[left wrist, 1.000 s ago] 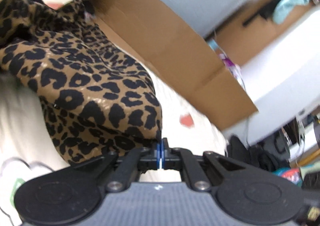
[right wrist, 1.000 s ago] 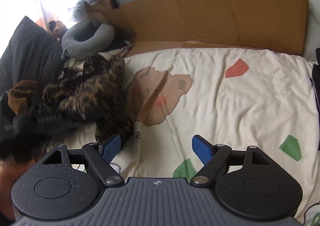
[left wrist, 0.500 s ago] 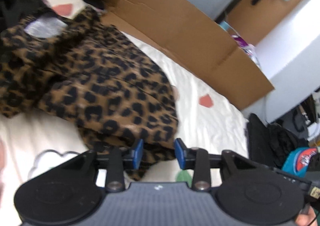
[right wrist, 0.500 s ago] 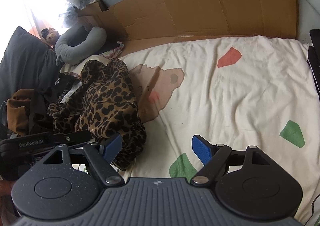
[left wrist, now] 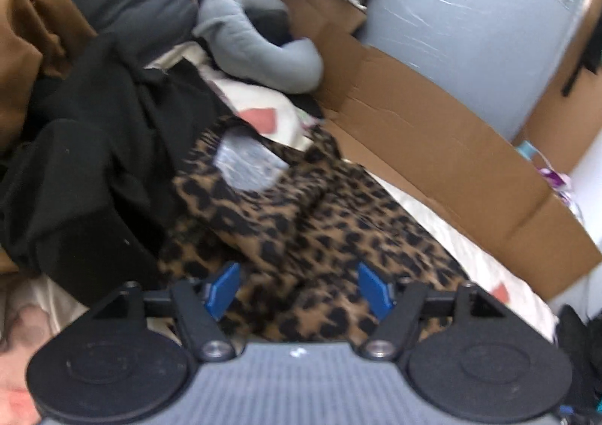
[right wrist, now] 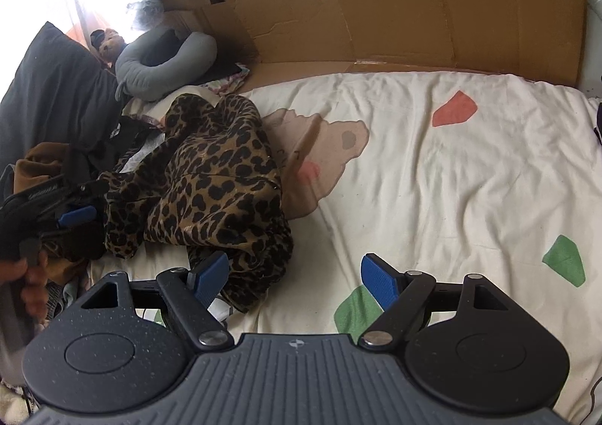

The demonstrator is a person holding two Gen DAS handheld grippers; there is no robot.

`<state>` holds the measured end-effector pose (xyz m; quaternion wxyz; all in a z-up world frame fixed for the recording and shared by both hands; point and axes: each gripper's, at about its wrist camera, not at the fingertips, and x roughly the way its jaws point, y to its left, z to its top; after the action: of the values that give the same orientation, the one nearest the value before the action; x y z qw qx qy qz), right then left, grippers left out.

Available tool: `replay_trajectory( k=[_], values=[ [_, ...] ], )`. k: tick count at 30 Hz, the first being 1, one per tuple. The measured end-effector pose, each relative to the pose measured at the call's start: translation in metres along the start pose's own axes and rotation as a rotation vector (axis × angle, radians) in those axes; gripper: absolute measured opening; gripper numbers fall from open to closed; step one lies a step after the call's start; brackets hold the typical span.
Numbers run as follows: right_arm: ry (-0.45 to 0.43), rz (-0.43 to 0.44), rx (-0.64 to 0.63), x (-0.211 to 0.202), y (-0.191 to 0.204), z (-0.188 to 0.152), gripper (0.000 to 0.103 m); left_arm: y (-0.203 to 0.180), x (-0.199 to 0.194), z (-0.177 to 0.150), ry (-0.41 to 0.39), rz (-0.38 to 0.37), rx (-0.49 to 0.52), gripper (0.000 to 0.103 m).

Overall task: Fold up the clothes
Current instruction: 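Pull the leopard-print garment onto the sheet with the left gripper, then regrasp, then drag the leopard-print garment across the sheet with the left gripper, then release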

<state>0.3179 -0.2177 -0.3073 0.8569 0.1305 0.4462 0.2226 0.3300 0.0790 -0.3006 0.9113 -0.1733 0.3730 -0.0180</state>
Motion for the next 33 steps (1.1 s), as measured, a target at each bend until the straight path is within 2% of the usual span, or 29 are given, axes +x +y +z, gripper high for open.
replay_trajectory(
  k=[5, 8, 11, 12, 13, 14, 16, 17, 21, 33],
  values=[
    [0.016, -0.013, 0.001, 0.005, 0.002, -0.001, 0.081, 0.026, 0.026, 0.012, 0.008, -0.016, -0.119, 0.073],
    [0.014, -0.008, 0.007, 0.007, 0.004, -0.003, 0.081, 0.034, 0.035, 0.016, 0.005, -0.036, -0.158, 0.073],
    [0.018, 0.002, -0.001, 0.007, 0.007, -0.005, 0.081, 0.04, 0.041, 0.022, -0.004, -0.046, -0.165, 0.067],
    [0.018, 0.003, -0.004, 0.007, 0.007, -0.005, 0.081, 0.042, 0.043, 0.023, -0.007, -0.047, -0.165, 0.061],
    [0.018, 0.003, -0.002, 0.006, 0.007, -0.005, 0.081, 0.043, 0.045, 0.025, -0.011, -0.047, -0.166, 0.05],
    [0.018, 0.002, 0.001, 0.006, 0.006, -0.005, 0.081, 0.044, 0.045, 0.026, -0.012, -0.045, -0.173, 0.044],
    [0.02, 0.005, 0.009, 0.006, 0.004, -0.005, 0.081, 0.047, 0.046, 0.027, -0.016, -0.043, -0.188, 0.014],
    [0.02, 0.006, 0.013, 0.006, 0.003, -0.004, 0.081, 0.047, 0.044, 0.026, -0.027, -0.057, -0.196, 0.008],
    [0.023, 0.012, 0.015, 0.006, 0.001, -0.005, 0.081, 0.043, 0.029, 0.019, -0.082, -0.09, -0.2, 0.004],
    [0.01, 0.019, 0.039, -0.001, -0.002, -0.004, 0.081, -0.009, -0.007, -0.004, -0.033, -0.271, -0.021, 0.003]
  ],
)
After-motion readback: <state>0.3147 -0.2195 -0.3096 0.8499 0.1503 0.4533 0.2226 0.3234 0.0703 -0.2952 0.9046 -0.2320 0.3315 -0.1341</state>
